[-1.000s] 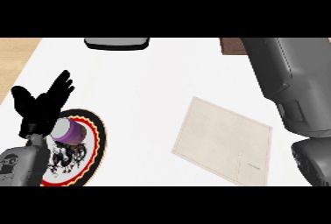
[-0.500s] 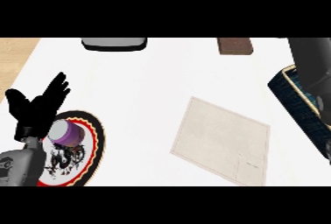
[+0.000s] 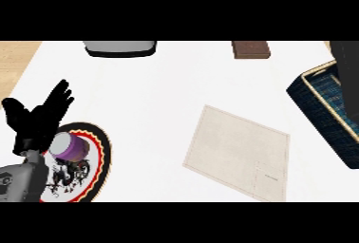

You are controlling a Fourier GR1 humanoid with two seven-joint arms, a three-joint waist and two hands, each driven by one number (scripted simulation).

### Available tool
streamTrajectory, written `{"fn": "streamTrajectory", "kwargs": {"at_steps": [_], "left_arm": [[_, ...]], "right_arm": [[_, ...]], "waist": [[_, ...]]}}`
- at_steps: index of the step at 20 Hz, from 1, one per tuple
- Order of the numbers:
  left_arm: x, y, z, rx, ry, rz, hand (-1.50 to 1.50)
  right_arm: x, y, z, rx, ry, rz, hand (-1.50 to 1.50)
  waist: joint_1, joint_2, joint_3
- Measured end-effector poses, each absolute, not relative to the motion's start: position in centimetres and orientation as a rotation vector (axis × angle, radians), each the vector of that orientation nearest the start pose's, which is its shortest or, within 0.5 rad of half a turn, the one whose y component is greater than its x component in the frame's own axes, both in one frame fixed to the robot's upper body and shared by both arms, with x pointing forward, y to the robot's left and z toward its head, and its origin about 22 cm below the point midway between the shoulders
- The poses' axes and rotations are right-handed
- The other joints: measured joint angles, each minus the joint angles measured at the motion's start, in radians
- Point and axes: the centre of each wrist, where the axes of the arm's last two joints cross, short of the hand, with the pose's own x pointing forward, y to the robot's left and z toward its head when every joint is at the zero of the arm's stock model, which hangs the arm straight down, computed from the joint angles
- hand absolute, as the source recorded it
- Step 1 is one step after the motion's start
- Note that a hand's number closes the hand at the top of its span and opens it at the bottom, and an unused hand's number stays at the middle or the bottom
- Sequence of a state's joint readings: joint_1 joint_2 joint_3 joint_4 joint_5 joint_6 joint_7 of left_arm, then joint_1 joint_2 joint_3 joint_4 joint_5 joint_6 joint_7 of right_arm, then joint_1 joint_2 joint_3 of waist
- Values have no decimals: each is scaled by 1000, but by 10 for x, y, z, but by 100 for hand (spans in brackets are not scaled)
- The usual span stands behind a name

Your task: Pick the sweet potato from the placemat and place it in the basket

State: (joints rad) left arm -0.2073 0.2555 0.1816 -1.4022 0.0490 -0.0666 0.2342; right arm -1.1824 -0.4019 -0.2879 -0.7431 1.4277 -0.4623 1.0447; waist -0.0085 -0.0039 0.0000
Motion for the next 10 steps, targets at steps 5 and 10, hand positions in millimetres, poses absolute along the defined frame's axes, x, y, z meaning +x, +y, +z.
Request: {"fn": "streamTrajectory", "kwargs": {"at_steps": [5,10], "left_arm": [[283,320,34,194,-1377,-66,0],[286,319,40,195,-1383,-70,0]], "right_arm": [[439,-286,232,-1668,-1036,-294,150],[428,-320,217,-1720,-967,-380,-150]], "waist": [[2,0,0],[7,3,0]]}}
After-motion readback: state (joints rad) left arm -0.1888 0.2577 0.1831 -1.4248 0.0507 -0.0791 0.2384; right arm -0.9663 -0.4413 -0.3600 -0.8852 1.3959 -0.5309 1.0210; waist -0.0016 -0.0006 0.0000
